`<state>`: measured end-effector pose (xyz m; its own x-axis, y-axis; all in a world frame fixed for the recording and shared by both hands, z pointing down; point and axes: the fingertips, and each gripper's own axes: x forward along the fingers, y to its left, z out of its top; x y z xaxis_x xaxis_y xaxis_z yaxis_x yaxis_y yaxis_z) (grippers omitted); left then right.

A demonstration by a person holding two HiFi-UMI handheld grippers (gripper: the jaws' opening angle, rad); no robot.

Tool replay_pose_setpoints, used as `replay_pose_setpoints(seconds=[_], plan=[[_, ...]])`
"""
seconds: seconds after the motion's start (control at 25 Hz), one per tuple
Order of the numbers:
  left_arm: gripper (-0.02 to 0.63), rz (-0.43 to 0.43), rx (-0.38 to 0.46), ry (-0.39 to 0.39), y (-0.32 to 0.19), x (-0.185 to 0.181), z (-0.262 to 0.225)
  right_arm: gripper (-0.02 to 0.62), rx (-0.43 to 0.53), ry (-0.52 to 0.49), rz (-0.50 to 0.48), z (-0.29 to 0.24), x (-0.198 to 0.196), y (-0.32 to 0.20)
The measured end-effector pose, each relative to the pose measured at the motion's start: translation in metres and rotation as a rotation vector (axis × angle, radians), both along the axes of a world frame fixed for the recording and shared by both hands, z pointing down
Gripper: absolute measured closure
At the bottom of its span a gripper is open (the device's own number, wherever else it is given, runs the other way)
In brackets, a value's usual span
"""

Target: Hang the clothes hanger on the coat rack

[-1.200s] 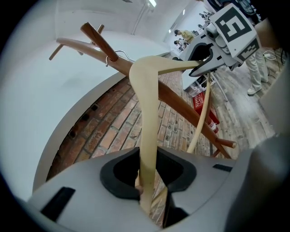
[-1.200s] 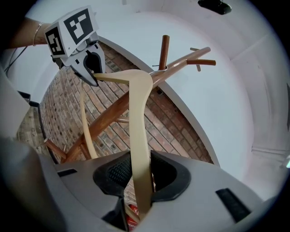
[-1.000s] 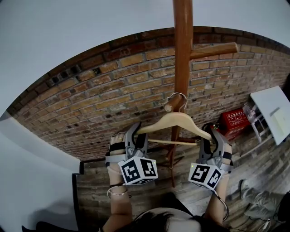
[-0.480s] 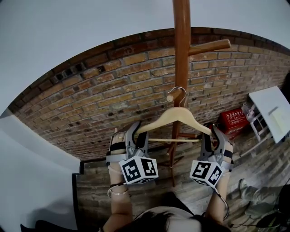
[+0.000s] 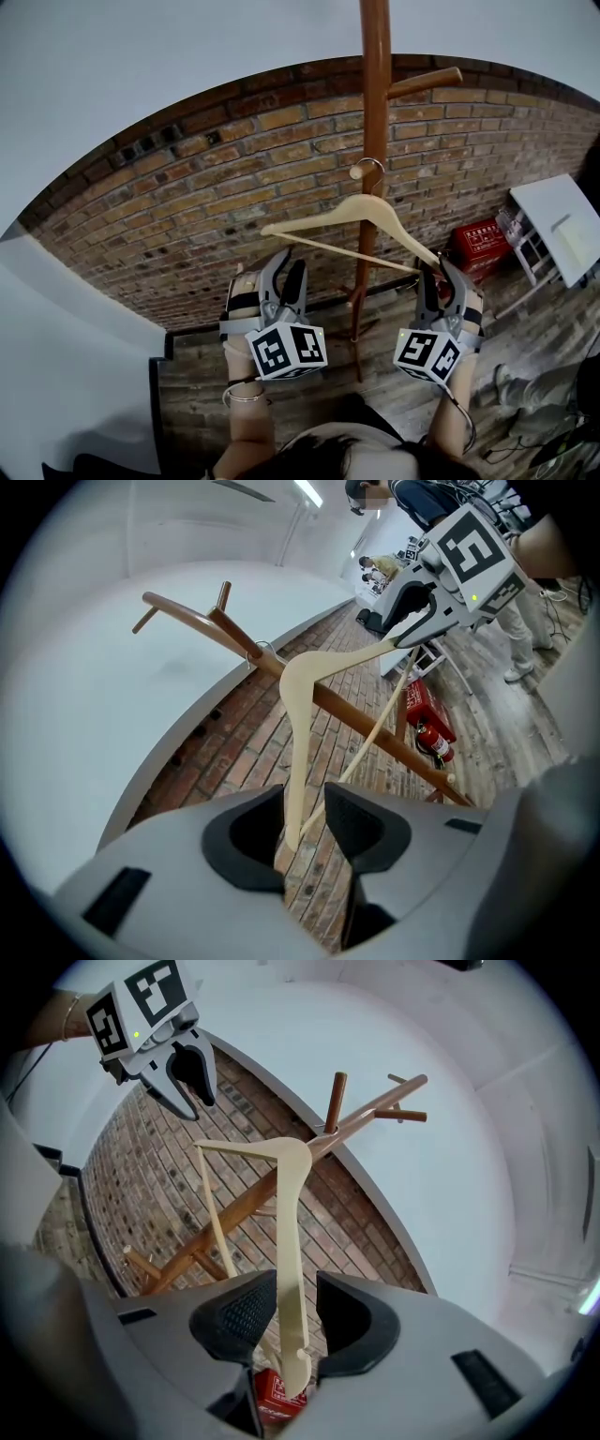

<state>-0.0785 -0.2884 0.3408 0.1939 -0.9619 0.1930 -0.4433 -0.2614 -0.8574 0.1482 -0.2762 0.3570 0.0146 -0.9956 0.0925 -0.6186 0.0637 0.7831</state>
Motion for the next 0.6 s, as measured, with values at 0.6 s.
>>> replay_pose_setpoints(seconds=[0.6], plan=[[0.474,0.067,-0.007,0.065,0.054,0.005,0.003,0.462,0.030,-0.023,0.020,-0.003,-0.009,0.054]])
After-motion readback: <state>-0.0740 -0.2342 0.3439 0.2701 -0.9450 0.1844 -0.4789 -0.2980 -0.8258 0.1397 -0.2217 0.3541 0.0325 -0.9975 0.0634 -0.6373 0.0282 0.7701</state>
